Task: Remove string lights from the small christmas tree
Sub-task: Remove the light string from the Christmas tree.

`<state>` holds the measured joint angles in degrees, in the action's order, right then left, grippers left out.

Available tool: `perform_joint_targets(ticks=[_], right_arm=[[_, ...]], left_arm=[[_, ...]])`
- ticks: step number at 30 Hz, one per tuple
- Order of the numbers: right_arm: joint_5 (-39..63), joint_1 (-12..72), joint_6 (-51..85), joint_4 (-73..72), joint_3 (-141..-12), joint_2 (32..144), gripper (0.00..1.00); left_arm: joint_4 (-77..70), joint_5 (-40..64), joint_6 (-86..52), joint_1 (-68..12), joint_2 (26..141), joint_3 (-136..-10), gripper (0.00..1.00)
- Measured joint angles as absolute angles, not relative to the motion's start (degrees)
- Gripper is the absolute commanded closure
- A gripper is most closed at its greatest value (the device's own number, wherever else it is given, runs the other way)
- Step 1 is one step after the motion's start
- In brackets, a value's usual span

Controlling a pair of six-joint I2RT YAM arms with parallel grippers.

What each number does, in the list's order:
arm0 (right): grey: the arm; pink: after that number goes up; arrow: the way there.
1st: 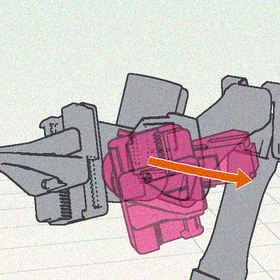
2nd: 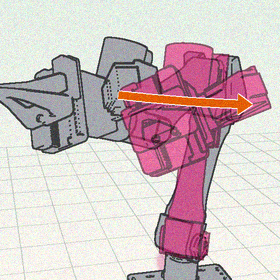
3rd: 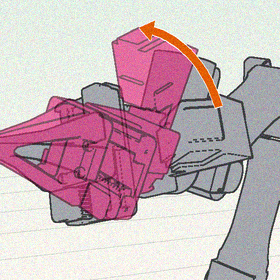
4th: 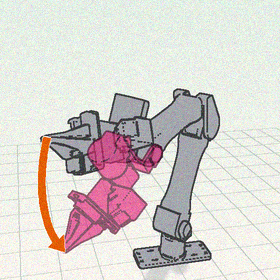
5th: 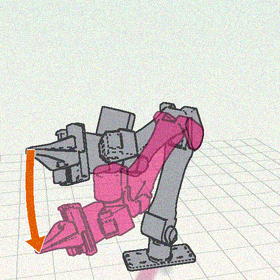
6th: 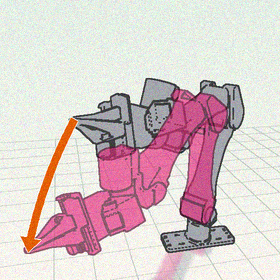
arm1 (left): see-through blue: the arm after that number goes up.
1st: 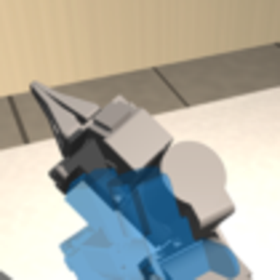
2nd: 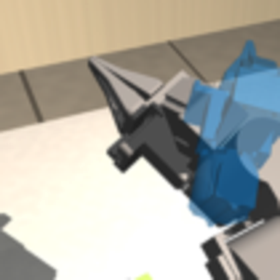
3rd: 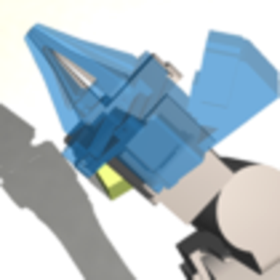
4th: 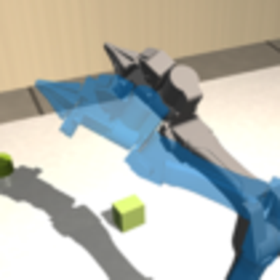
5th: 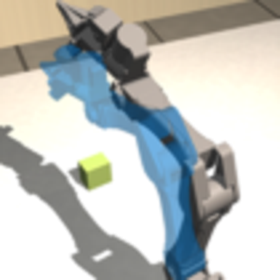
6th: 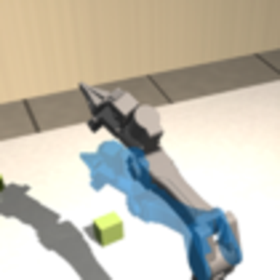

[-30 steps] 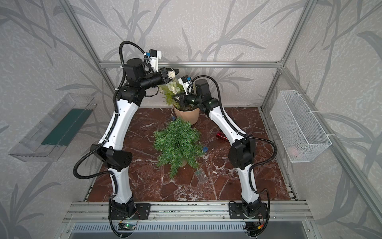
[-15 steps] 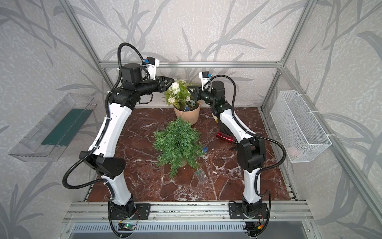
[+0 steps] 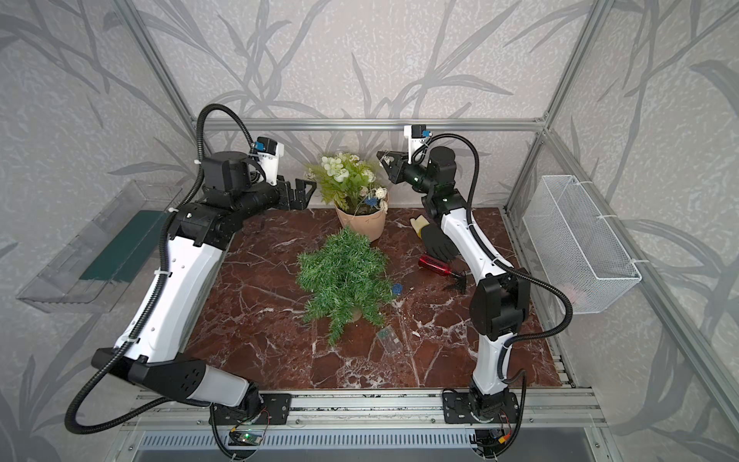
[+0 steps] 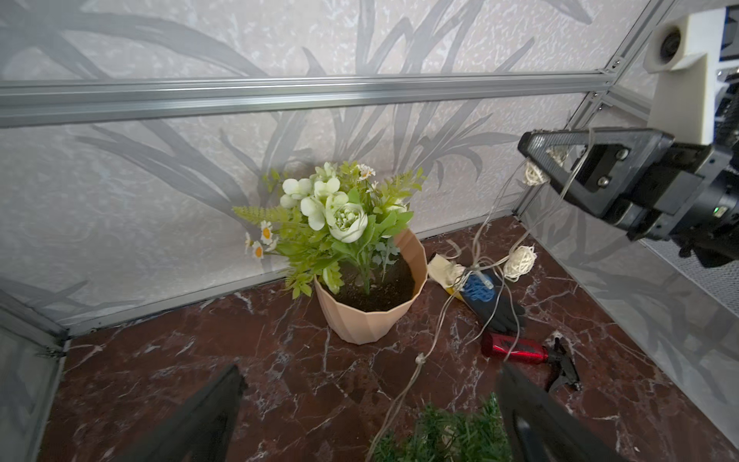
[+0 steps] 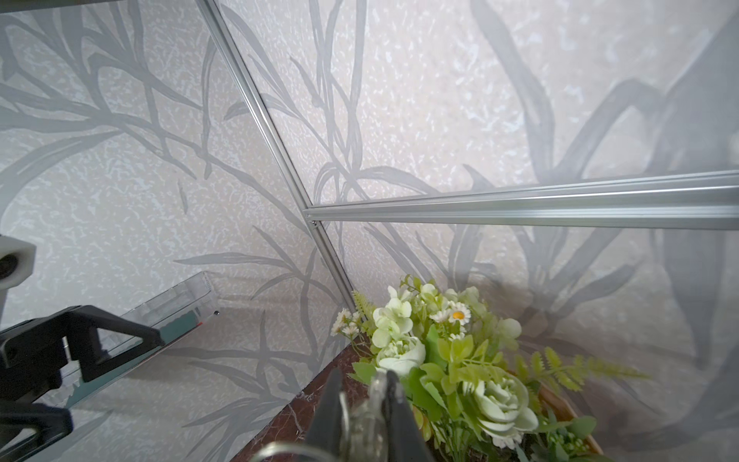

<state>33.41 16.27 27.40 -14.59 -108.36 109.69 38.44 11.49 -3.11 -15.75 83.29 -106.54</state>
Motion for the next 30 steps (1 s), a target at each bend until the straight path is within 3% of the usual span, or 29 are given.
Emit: perform_joint_targets(ticks=[14,30], right_arm=[[32.0,11.7,27.1,-10.9,-108.9,107.4,1.00],[29.4,5.1,26.5,-6.9,-110.6,102.6,1.00]], left_arm=[[41.3,8.9,0.6,-15.7,73.5,-91.0,0.05],[43.1,7.0,-0.1,-12.0,71.8,-84.1,0.06]])
